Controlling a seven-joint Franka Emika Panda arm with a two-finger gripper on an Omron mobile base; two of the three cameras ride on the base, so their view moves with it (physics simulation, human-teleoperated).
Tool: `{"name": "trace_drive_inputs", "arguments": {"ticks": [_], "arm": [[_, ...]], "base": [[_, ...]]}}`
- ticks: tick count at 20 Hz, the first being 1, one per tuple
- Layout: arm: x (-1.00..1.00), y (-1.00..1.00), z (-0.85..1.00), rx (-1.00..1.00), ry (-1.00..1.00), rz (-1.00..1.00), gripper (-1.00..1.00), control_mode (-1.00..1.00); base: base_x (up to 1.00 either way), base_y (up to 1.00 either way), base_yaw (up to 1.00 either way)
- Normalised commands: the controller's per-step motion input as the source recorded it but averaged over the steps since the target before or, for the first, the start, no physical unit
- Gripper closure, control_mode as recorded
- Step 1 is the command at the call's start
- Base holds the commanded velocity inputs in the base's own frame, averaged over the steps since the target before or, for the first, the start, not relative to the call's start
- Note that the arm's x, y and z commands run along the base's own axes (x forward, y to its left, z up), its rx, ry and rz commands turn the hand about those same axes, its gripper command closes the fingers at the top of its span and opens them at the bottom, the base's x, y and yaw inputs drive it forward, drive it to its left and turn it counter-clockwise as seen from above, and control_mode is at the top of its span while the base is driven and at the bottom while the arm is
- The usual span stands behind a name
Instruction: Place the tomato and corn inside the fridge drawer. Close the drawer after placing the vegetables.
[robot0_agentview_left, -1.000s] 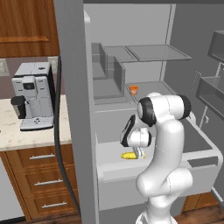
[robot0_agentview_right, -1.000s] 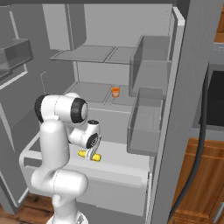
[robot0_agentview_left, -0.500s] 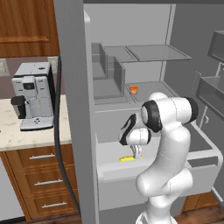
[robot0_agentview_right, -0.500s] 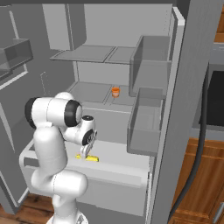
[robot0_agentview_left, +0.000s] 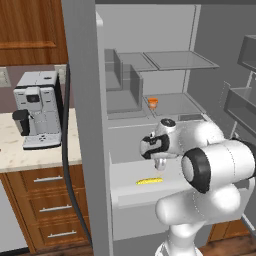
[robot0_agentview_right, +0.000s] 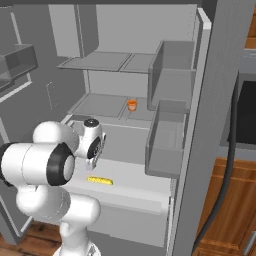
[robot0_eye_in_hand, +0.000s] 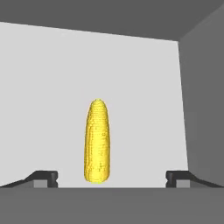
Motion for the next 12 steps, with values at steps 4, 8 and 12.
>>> {"name": "trace_drive_inputs", "arguments": {"ticks": [4, 8, 12], "arm": [[-0.98, 0.0, 0.98, 0.02, -0.29, -0.01, -1.0, -1.0], [-1.0, 0.0, 0.76, 0.12, -0.24, -0.13, -1.0, -1.0], [-1.0, 0.0, 0.78, 0.14, -0.16, -0.19, -1.0, -1.0]], "base": [[0.0, 0.0, 0.0], [0.0, 0.0, 0.0], [0.0, 0.0, 0.0]]}}
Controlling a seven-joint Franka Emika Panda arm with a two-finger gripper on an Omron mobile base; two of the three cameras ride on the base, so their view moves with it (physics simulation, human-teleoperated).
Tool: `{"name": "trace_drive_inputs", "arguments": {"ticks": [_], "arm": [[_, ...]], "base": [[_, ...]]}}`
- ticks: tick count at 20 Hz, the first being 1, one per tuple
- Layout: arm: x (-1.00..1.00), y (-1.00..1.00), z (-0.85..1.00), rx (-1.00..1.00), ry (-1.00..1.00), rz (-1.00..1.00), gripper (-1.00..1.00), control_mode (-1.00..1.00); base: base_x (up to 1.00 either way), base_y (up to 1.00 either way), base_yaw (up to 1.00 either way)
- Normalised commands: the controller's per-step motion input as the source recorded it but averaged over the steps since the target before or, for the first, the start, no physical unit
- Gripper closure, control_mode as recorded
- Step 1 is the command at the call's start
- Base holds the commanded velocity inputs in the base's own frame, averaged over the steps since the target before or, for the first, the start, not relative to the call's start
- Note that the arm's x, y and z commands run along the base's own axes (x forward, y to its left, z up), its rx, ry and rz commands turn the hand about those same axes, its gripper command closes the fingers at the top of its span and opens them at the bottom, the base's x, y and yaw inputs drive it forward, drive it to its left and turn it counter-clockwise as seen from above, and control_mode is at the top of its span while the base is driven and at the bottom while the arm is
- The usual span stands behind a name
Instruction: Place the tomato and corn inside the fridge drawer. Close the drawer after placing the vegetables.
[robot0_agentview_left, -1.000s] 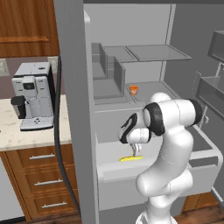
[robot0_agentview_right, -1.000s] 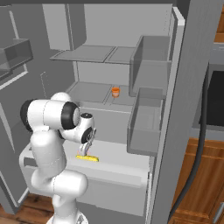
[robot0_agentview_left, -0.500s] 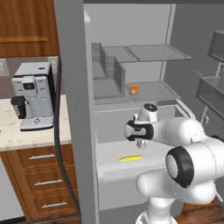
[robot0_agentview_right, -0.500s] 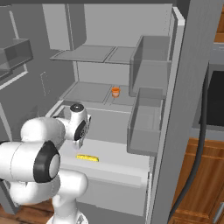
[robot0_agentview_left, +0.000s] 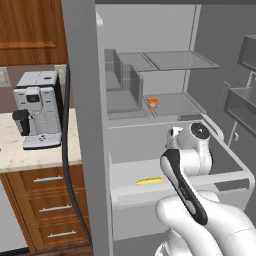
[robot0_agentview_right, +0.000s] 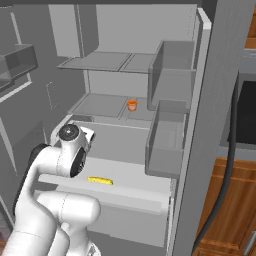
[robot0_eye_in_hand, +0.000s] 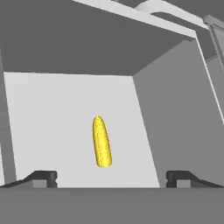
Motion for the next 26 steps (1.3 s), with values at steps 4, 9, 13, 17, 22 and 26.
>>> {"name": "trace_drive_inputs", "arguments": {"ticks": [4, 9, 13, 17, 22, 26], "arm": [[-0.86, 0.0, 0.41, 0.11, -0.08, -0.24, -1.0, -1.0], [-0.51, 0.0, 0.0, 0.04, -0.01, -0.27, -1.0, -1.0], [-0.14, 0.0, -0.08, 0.01, 0.01, -0.11, -1.0, -1.0], [-0.04, 0.0, -0.14, 0.0, 0.03, 0.0, -1.0, 1.0], [0.0, 0.0, 0.0, 0.0, 0.0, 0.0, -1.0, 1.0], [0.0, 0.0, 0.0, 0.0, 0.0, 0.0, -1.0, 1.0]], "base": [[0.0, 0.0, 0.0], [0.0, 0.0, 0.0], [0.0, 0.0, 0.0], [-0.21, 0.0, 0.0], [-1.0, 0.35, 0.03], [-0.99, 0.9, 0.01]]}}
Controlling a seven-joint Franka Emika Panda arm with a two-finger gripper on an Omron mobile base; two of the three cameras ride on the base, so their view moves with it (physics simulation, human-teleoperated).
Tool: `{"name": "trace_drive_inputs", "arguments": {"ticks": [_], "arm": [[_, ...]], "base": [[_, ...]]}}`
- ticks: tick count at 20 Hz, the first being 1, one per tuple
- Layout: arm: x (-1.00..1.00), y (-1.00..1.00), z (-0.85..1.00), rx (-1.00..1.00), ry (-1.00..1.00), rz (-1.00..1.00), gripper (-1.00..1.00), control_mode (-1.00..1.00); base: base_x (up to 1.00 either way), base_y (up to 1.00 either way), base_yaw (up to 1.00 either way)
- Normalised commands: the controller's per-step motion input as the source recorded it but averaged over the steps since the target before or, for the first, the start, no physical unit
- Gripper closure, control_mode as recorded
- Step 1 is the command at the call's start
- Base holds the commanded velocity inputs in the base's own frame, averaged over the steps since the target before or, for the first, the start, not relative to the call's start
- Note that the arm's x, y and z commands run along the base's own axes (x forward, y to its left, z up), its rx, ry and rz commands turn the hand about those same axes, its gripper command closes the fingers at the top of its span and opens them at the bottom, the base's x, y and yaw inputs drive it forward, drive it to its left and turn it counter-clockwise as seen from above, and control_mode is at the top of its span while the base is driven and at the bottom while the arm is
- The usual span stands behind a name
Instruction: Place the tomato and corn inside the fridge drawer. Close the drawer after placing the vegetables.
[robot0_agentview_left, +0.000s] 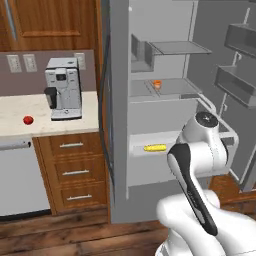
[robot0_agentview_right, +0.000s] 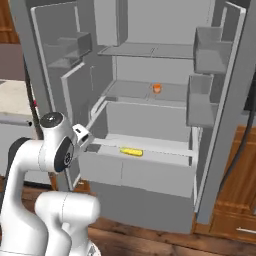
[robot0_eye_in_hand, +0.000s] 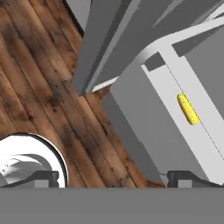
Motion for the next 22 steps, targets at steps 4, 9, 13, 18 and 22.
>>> {"name": "trace_drive_inputs", "arguments": {"ticks": [4, 9, 13, 18, 22], "arm": [[0.0, 0.0, 0.0, 0.0, 0.0, 0.0, -1.0, 1.0], [0.0, 0.0, 0.0, 0.0, 0.0, 0.0, -1.0, 1.0], [0.0, 0.0, 0.0, 0.0, 0.0, 0.0, -1.0, 1.0], [0.0, 0.0, 0.0, 0.0, 0.0, 0.0, -1.0, 1.0], [0.0, 0.0, 0.0, 0.0, 0.0, 0.0, -1.0, 1.0]], "base": [[-0.63, 1.0, 0.0], [0.01, 1.0, -0.01], [0.7, 1.0, -0.08], [0.98, 1.0, -0.1], [0.9, 0.99, -0.14]]}}
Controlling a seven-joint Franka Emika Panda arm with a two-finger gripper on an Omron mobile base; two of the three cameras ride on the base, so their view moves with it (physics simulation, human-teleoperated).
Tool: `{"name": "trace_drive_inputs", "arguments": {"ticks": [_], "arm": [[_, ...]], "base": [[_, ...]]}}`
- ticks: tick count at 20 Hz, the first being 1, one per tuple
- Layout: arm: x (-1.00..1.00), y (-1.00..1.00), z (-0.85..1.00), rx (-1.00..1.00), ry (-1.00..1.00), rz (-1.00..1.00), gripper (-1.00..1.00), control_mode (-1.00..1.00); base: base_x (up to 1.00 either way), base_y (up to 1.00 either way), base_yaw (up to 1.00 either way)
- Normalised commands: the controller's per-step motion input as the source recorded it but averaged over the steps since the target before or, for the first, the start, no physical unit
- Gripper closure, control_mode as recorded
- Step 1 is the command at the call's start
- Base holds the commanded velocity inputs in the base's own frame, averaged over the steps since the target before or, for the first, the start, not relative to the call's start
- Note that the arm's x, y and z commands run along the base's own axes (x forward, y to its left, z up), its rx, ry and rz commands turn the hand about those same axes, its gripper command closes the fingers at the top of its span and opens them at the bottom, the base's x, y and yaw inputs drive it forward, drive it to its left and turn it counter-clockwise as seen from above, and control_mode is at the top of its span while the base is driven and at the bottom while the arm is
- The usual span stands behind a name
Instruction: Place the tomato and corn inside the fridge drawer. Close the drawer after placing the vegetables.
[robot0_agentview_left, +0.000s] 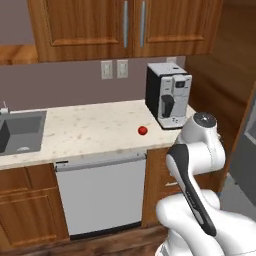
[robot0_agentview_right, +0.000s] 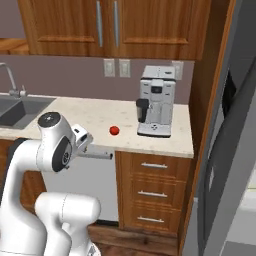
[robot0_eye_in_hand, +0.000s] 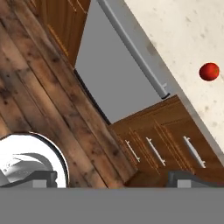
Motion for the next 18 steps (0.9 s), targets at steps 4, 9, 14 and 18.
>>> {"name": "trace_drive_inputs", "arguments": {"ticks": [4, 9, 14, 18], "arm": [[0.25, 0.0, 0.0, 0.0, 0.01, -0.1, -1.0, -1.0], [1.0, -0.12, -0.01, 0.07, 0.07, -0.54, -1.0, -1.0], [1.0, -0.05, -0.06, 0.1, 0.0, -0.5, -1.0, -1.0], [0.91, -0.55, -0.19, 0.23, 0.0, -0.24, -1.0, -1.0]], "base": [[0.58, 0.42, -0.18], [0.0, 0.0, 0.0], [0.0, 0.0, 0.0], [0.0, 0.0, 0.0]]}}
